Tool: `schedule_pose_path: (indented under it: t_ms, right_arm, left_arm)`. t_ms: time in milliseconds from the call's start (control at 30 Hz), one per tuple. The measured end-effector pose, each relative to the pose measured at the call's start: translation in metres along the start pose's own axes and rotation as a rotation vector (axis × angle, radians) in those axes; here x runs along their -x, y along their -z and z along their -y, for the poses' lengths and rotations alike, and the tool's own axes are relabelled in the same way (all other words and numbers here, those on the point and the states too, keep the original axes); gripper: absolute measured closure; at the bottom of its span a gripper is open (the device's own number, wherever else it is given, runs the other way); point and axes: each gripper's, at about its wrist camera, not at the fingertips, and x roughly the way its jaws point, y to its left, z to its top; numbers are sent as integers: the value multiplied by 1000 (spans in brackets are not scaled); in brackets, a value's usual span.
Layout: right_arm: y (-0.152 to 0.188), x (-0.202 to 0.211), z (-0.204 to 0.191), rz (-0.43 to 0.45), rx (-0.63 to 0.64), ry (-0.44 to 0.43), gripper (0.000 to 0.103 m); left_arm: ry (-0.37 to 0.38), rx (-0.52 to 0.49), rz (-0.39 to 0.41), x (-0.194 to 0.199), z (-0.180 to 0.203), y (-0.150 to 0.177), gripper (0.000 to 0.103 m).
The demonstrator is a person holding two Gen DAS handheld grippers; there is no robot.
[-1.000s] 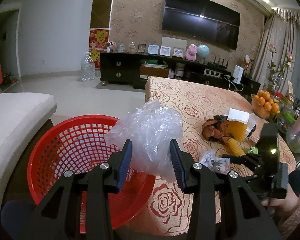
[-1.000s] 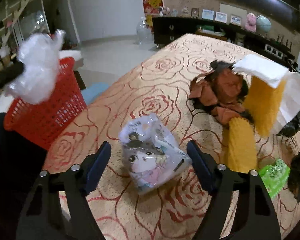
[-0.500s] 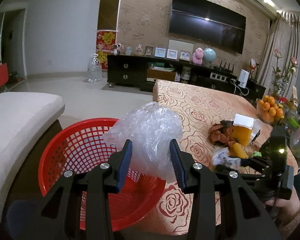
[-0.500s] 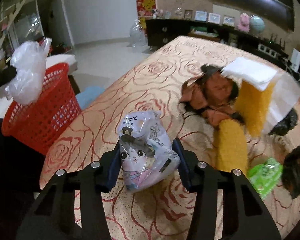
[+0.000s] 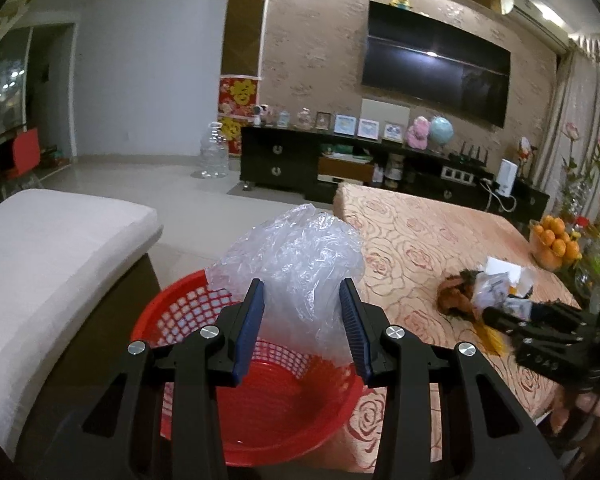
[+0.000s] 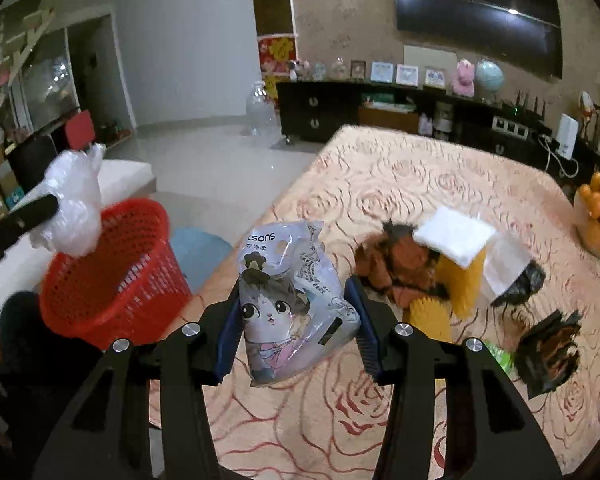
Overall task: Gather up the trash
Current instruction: 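Carry both items over the red wastebasket and open both grippers to drop them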
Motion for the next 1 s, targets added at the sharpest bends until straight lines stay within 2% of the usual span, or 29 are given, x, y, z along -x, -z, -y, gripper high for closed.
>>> schedule_pose_path:
  t_ms: [333,567,833,1000]
  right_arm:
    - [-36,14,-37,41,40,-52,55]
    - [-57,9,-72,41,63,-114,55]
    - [-55,-12,-105,-6,87,-178,55]
    - [-50,-29,-115,-48,99,-191,55]
  left_arm:
    - [-67,56,13,14,-35,-9,65]
    - [-103,80,8,14,-51,-8,65]
    - [-119,82,-21,-2,-61,-2,65]
    - [-114,84,-67,-20,-65,8,65]
